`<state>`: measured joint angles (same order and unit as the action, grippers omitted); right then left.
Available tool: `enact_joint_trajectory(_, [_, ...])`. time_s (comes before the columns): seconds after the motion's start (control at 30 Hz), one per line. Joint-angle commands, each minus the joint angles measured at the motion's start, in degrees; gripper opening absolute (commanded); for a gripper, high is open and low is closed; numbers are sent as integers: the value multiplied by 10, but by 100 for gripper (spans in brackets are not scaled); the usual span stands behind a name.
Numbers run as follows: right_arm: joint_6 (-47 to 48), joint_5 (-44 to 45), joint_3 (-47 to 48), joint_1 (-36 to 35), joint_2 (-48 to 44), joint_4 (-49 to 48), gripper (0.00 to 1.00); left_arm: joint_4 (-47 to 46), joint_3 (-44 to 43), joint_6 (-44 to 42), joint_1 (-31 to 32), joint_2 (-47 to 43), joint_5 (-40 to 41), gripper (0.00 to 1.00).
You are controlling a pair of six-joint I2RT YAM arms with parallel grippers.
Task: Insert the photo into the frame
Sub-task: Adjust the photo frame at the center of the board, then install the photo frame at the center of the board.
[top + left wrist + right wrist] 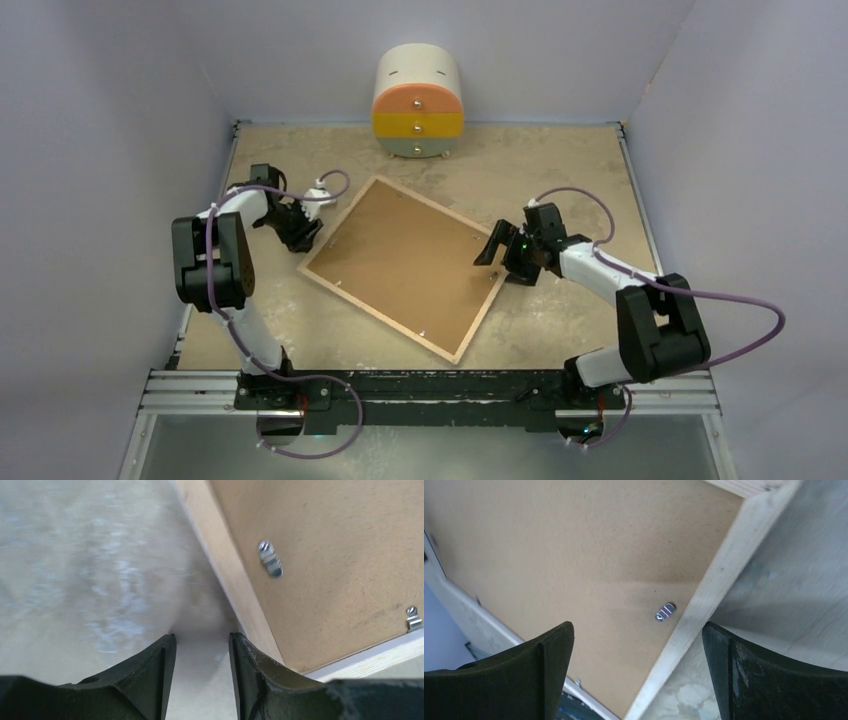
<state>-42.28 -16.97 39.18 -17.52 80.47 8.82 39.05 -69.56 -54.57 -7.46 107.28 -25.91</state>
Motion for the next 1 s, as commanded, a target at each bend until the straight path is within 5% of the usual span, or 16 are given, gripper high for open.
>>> enact_joint_trajectory(0.0, [39, 22, 82, 16, 36, -11, 98, 170, 64, -99, 27, -12, -80, 46])
enact_joint_trajectory(0.27, [54, 68, 167, 51, 84, -9, 95, 193, 77, -104, 29, -28, -145, 45])
enact_joint_trajectory(0.43, [40, 121, 159, 35, 18, -26, 87, 266, 15, -128, -31, 12, -213, 45])
enact_joint_trajectory(0.6, [13, 107, 129, -90, -20, -81, 84, 303, 14, -147, -41, 33, -262, 46])
enact_joint_trajectory(0.97, [-40, 10, 184, -324, 184, -295, 74, 228, 18, -62, -39, 78, -268, 36])
